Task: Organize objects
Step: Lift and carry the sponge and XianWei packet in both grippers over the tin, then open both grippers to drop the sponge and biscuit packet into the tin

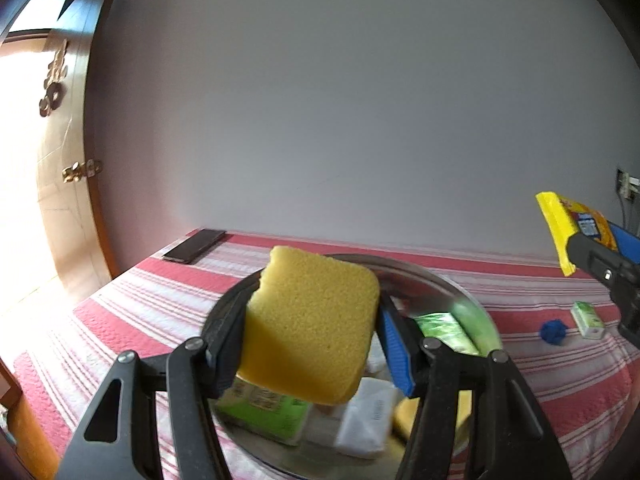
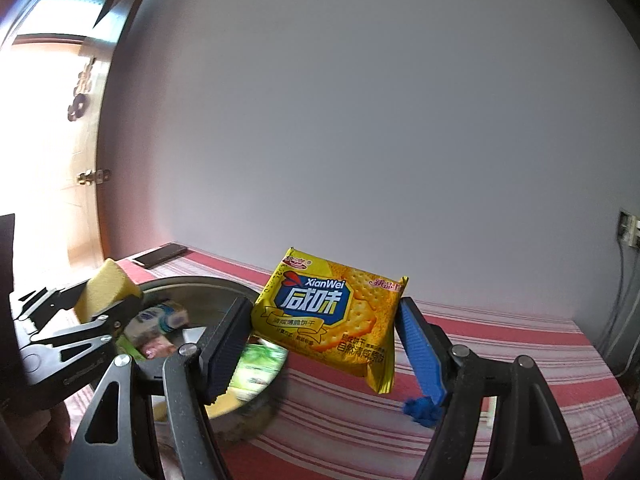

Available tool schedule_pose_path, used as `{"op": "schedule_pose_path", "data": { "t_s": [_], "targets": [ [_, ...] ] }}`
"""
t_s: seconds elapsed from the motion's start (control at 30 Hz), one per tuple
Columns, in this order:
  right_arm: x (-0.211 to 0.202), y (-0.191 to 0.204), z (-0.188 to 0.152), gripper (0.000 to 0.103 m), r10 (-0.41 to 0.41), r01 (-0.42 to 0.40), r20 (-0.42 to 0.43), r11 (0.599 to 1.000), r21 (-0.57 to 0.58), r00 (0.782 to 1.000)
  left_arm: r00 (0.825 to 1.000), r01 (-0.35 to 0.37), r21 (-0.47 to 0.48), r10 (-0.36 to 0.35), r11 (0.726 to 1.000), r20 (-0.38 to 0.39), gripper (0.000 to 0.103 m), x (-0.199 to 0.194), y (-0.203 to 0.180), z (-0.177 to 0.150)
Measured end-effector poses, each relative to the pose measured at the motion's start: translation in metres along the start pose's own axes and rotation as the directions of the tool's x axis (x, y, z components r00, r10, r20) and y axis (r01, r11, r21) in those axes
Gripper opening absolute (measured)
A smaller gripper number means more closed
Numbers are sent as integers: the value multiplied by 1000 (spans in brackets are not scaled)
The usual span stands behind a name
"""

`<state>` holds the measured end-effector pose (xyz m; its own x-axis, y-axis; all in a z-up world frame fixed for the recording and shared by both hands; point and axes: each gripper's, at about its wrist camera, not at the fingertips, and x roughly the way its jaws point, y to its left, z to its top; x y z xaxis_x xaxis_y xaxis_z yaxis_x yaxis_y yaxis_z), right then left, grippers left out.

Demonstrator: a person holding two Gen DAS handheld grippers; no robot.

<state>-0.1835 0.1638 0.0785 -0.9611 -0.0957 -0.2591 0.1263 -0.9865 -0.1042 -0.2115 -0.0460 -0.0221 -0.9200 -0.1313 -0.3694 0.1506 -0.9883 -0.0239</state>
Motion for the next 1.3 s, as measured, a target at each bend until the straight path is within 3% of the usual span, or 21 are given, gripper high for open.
{"op": "schedule_pose_path", "data": {
  "t_s": [0.37,0.77,1.3],
  "targets": [
    [25,30,-2,75,81,-83,-56,996,-39,995,996,-43,-2,43,999,-80,60,28,25,-2],
    [44,52,-1,75,149,-158,-116,985,-69,982,991,-61,25,64,998,-117,60,43,33,-1],
    [80,54,-12,75,173,-186,-221,982,-43,960,981,-33,77,47,997,-190,60,61,30,1]
  ]
}}
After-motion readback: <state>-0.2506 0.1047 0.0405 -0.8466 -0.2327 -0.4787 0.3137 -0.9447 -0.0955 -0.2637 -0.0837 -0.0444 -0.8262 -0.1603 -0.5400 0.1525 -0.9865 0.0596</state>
